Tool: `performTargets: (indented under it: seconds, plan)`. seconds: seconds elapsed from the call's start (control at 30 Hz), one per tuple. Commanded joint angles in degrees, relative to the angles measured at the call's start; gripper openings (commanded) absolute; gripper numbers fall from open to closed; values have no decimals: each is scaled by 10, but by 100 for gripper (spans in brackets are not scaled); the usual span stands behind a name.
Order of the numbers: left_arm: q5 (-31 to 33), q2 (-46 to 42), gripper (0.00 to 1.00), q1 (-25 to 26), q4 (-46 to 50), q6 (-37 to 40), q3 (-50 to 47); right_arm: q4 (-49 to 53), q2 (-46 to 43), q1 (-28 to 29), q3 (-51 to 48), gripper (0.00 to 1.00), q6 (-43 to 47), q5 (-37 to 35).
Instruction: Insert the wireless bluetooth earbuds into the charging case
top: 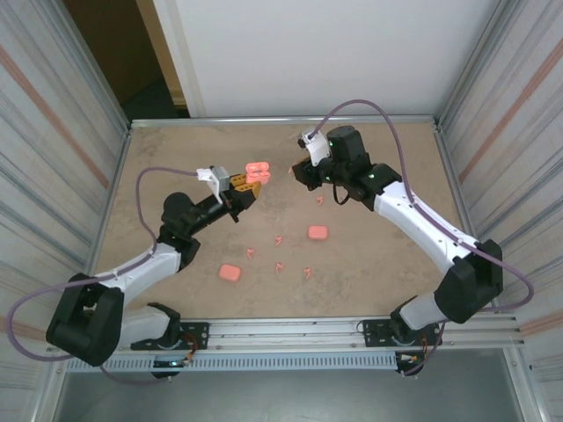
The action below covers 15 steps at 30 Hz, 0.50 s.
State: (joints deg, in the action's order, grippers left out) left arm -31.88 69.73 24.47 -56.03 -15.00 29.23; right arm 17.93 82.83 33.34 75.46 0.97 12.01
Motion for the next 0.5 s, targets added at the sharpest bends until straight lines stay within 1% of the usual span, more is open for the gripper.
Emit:
performTargets:
  seconds: [0.0, 0.17, 0.47]
  plan:
    - [-7, 12, 0, 0, -45, -6, -1, -25, -31, 11, -5, 18, 17, -8]
    - [-13, 31, 0, 0, -61, -11, 2, -27, -44, 32, 8, 18, 33, -34]
    - [-25, 52, 0, 3, -68, -15, 14, -36, -42, 66, 33, 18, 50, -44]
